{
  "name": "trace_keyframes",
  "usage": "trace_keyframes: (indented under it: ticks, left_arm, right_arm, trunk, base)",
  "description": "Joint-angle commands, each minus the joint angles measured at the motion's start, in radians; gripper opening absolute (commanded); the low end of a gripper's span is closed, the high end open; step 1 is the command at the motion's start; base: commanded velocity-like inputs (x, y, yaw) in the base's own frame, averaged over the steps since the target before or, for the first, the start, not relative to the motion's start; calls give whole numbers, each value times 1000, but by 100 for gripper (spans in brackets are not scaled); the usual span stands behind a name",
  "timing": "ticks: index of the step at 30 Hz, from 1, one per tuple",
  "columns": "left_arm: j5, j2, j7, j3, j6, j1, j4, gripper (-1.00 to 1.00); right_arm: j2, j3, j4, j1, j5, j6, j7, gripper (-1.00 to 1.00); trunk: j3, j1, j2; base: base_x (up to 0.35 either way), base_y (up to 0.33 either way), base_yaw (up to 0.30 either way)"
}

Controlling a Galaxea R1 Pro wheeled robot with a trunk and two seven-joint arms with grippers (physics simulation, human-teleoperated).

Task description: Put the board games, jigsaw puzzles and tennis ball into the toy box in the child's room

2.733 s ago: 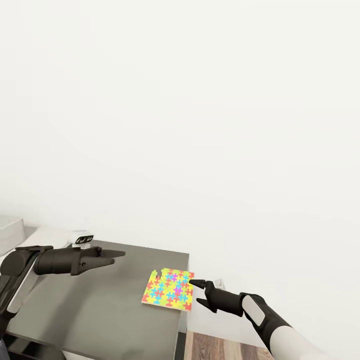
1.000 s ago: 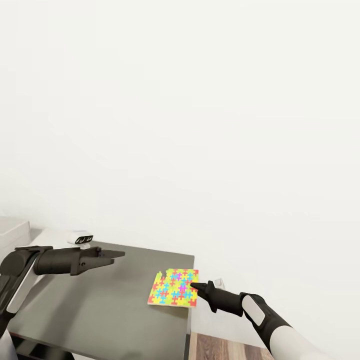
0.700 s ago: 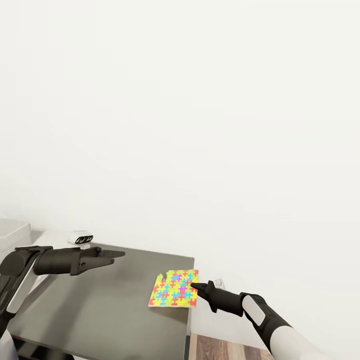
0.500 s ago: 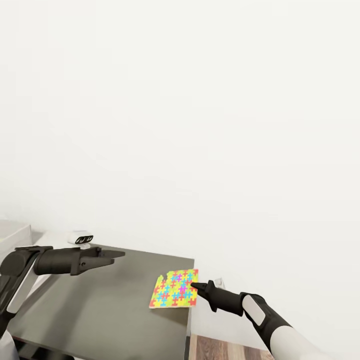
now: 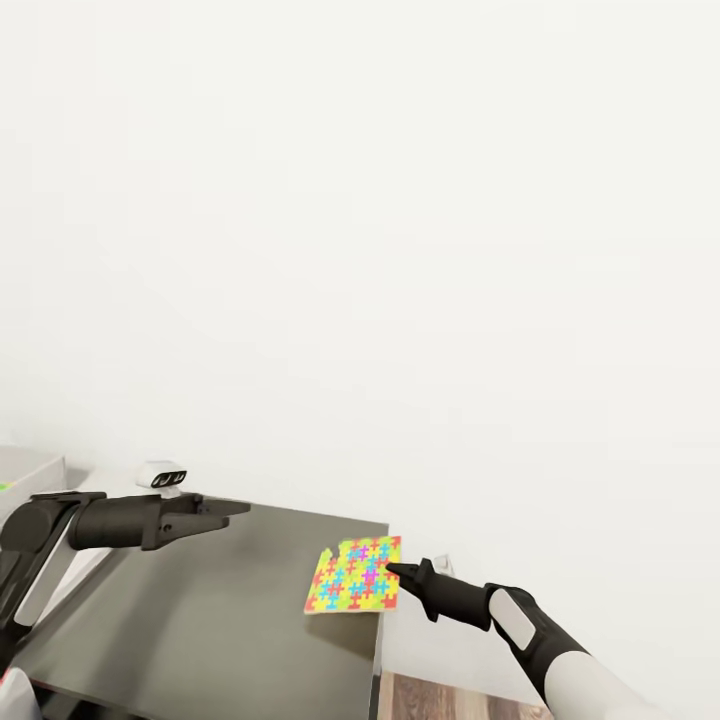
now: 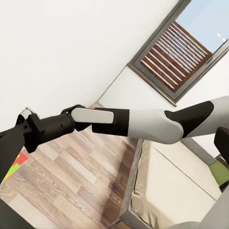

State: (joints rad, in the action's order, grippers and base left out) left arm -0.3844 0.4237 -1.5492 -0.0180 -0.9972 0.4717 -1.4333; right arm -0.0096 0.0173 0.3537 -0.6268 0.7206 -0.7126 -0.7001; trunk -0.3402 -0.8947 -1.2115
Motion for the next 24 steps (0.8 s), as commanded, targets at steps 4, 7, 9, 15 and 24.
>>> trace_keyframes:
  ticks: [4,7,9,15,24]
  left_arm:
    - [1,0,-3,1,-11,1,0,100]
    - [2,0,-3,0,-11,1,1,100]
    - [3,0,-3,0,-11,1,1,100]
    - [4,1,-3,0,-11,1,1,100]
    - [4,1,-3,0,-11,1,2,100]
  right_arm:
    - [-3,0,0,-1,8,-4,-4,-100]
    - [-4,-1,1,-1,10,-3,-5,-100]
    - [-4,-2,1,-1,10,-2,-9,-100]
    - [-5,-1,2,-1,11,1,-26,-100]
    - [-6,-1,2,-1,12,0,-27,-100]
  trunk:
    - [11,15,27]
    - [21,27,48]
    - [27,35,62]
    - [46,58,104]
    - [74,92,167]
  base:
    - [0,0,0]
    - [0,0,0]
    - [0,0,0]
    - [0,0,0]
    - [0,0,0]
